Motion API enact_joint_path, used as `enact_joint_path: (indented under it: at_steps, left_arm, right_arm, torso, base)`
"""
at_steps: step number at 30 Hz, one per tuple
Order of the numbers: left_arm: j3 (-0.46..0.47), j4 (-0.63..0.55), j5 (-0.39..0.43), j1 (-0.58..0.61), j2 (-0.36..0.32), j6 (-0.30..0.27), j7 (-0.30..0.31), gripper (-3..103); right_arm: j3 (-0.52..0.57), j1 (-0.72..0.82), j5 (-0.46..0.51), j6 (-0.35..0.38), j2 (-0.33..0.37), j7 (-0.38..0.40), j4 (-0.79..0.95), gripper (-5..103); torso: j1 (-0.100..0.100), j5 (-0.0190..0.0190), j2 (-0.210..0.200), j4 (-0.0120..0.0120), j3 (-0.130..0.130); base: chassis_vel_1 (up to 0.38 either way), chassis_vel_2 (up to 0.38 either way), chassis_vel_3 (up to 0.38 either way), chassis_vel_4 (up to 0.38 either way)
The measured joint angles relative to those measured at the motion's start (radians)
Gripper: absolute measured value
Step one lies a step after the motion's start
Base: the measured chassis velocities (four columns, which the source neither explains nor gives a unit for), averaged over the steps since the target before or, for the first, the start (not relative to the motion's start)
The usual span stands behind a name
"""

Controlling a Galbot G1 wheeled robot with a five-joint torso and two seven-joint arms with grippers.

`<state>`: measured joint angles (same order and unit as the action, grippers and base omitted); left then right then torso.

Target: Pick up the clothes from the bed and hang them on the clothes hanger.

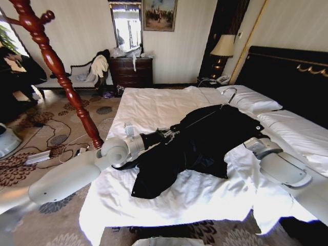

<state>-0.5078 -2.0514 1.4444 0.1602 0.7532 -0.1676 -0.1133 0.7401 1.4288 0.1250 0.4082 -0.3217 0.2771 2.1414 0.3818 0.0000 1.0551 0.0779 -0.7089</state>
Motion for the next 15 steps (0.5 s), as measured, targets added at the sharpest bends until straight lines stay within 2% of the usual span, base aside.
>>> enact_joint_path:
  at_steps: [9, 15]
  left_arm:
    - [-0.047, 0.024, 0.025, -0.112, 0.086, -0.002, 0.031, 0]
    - [-0.084, 0.056, 0.027, -0.187, 0.170, -0.002, 0.045, 0]
  right_arm:
    - [0.000, -0.002, 0.017, 0.011, 0.003, 0.000, 0.016, 19]
    - [0.001, -0.005, 0.027, 0.016, 0.011, -0.001, 0.019, 19]
  torso:
    - [0.000, 0.0003, 0.000, 0.0000, 0.000]
    - [0.000, 0.0002, 0.000, 0.0001, 0.000]
  base:
    - [0.000, 0.000, 0.000, 0.000]
    - [0.000, 0.000, 0.000, 0.000]
